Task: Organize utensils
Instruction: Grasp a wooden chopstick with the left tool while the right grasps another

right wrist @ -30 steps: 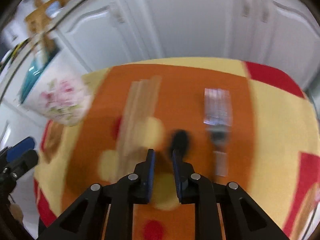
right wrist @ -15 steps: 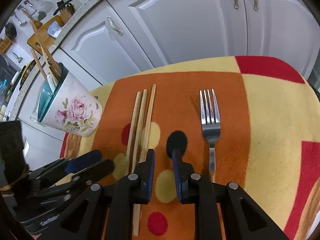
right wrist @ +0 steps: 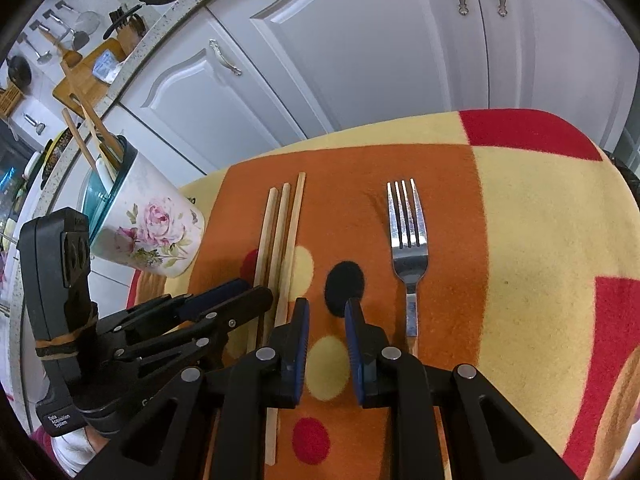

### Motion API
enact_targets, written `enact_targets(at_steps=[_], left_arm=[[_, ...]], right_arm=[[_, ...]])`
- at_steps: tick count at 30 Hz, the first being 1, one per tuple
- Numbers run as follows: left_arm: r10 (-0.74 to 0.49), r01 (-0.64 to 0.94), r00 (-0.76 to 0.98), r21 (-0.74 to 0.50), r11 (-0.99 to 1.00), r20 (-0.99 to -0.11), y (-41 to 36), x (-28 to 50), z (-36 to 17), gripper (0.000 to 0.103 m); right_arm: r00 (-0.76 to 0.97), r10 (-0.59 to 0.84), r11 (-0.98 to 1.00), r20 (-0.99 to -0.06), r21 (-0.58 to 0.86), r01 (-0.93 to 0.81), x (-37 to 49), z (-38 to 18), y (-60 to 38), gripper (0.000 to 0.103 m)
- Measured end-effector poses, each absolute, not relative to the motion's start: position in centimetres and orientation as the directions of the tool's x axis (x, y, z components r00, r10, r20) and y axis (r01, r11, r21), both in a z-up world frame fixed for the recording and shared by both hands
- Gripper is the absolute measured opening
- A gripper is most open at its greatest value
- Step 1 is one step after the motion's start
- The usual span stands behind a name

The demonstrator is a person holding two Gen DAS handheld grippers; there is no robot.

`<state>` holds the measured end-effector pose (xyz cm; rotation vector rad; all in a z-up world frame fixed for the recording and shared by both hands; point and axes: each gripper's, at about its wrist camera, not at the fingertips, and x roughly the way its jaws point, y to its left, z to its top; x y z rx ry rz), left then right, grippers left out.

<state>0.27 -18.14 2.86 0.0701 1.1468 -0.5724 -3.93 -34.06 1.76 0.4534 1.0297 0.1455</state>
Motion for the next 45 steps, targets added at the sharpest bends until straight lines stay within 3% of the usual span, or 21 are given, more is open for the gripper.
enact_targets(at_steps=[1, 9, 20, 26, 32, 35, 36, 38, 42, 43, 45], left_arm=[[-0.389, 0.466, 0.287, -0.227, 0.855, -0.876, -18.0, 0.2, 2.8, 0.013], [-0.385, 0.495, 0.293, -0.205, 0.844, -0.875, -17.0, -1.0, 3.4, 0.000], [-0.465, 0.455, 0.237, -0.325, 0.829, -0.853, -15.2, -1.6, 3.9, 0.000], [-0.443, 0.467, 0.236, -0.299, 0.832, -0.865, -16.0, -1.7, 4.1, 0.000], [-0.426, 0.453, 0.227, -0.293, 0.842, -0.876, -16.0, -1.5, 3.6, 0.001], [-0.435, 0.452, 0.244, -0.295, 0.841, -0.867, -16.4, -1.1, 4.1, 0.014], [-0.438, 0.450, 0.250, -0.297, 0.842, -0.863, -16.5, -0.9, 4.2, 0.023], [-0.439, 0.439, 0.262, -0.299, 0.847, -0.859, -16.8, -0.3, 4.2, 0.029], [-0.380, 0.430, 0.276, -0.240, 0.870, -0.883, -18.0, 0.9, 3.4, 0.028], [-0.369, 0.428, 0.270, -0.232, 0.874, -0.889, -18.1, 1.1, 3.1, 0.019], [-0.353, 0.431, 0.295, -0.206, 0.879, -0.888, -18.1, 1.1, 2.9, 0.011]], right_arm=[[0.515, 0.328, 0.898, -0.792, 0.430, 0.089, -4.0, 1.8, -34.0, 0.017], [0.512, 0.329, 0.905, -0.794, 0.420, 0.071, -3.2, 1.9, -33.4, 0.017], [0.478, 0.330, 0.924, -0.814, 0.383, 0.015, -0.3, 0.8, -31.0, 0.017], [0.453, 0.313, 0.936, -0.835, 0.353, 0.003, 1.4, -0.1, -30.4, 0.017], [0.452, 0.280, 0.950, -0.847, 0.311, -0.006, 2.0, 0.1, -30.4, 0.006], [0.456, 0.285, 0.946, -0.843, 0.325, 0.011, 0.6, 0.2, -31.3, 0.006], [0.457, 0.297, 0.939, -0.839, 0.342, 0.018, 0.0, 0.3, -31.8, 0.006], [0.459, 0.312, 0.930, -0.832, 0.365, 0.030, -1.4, 0.3, -32.4, 0.006], [0.449, 0.308, 0.928, -0.838, 0.369, 0.051, -3.0, -0.1, -33.0, 0.006], [0.449, 0.311, 0.926, -0.837, 0.373, 0.055, -3.2, -0.2, -33.1, 0.006], [0.450, 0.318, 0.923, -0.835, 0.382, 0.057, -3.2, -0.3, -33.1, 0.006]])
